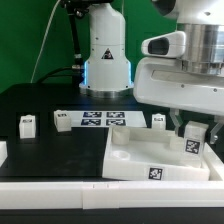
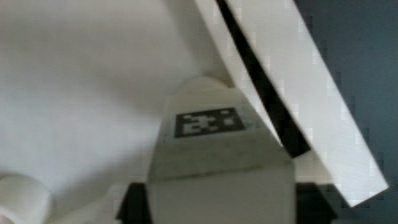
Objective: Assemble one leg
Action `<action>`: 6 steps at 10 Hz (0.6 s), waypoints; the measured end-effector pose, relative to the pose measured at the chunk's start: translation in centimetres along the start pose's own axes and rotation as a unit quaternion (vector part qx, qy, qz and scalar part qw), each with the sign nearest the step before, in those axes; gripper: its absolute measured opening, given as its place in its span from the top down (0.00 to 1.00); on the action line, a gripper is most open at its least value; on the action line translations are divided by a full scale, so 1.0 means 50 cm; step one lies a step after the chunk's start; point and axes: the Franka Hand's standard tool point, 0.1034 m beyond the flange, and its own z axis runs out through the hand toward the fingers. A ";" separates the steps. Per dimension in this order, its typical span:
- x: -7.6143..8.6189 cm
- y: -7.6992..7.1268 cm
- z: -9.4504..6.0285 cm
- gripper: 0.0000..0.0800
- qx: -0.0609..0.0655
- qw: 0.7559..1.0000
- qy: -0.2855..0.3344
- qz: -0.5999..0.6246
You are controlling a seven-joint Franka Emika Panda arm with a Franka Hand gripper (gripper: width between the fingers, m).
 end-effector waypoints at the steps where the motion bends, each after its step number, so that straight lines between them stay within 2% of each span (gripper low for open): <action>1: 0.005 0.012 0.000 0.62 -0.011 0.999 0.001 0.048; 2: 0.009 0.026 0.000 0.61 -0.022 0.996 0.002 0.083; 5: 0.012 0.031 0.001 0.61 -0.025 0.995 0.003 0.095; 6: 0.011 0.030 0.001 0.42 -0.024 0.995 0.003 0.094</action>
Offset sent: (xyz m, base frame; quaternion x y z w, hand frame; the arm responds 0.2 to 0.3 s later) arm 0.0000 0.0000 0.0000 0.0000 0.0000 0.1790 0.9838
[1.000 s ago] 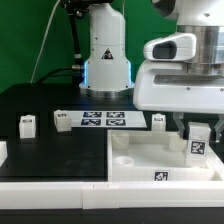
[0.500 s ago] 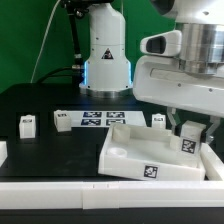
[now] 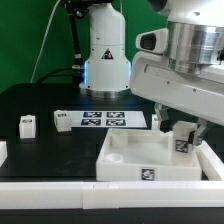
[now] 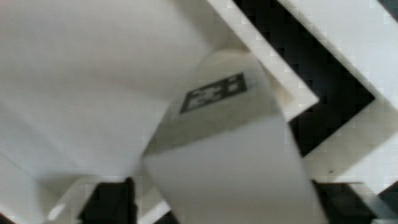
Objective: Assemble one leg
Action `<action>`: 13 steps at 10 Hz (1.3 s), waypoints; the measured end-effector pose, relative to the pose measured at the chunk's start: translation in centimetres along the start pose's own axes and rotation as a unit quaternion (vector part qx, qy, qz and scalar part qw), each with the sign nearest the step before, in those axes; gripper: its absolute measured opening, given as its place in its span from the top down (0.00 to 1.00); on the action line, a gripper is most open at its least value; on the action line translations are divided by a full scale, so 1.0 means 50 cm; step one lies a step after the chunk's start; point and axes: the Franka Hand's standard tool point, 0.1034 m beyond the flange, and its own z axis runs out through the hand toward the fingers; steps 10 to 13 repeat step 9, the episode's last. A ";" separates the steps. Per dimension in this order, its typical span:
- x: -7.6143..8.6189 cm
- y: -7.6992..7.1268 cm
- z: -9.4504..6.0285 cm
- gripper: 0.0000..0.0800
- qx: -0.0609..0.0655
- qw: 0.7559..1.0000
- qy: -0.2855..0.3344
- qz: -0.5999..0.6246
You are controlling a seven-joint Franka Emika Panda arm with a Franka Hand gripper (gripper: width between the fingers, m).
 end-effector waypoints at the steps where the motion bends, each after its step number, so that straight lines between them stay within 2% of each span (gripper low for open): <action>1: 0.000 0.000 0.000 0.27 0.000 1.000 0.000 0.000; 2: 0.000 0.000 0.000 0.20 0.000 1.000 0.000 0.000; 13: 0.000 0.000 0.000 0.19 0.000 1.000 0.000 0.000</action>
Offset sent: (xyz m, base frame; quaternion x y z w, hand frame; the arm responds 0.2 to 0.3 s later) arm 0.0000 0.0000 0.0000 0.0000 0.0000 0.0000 1.0000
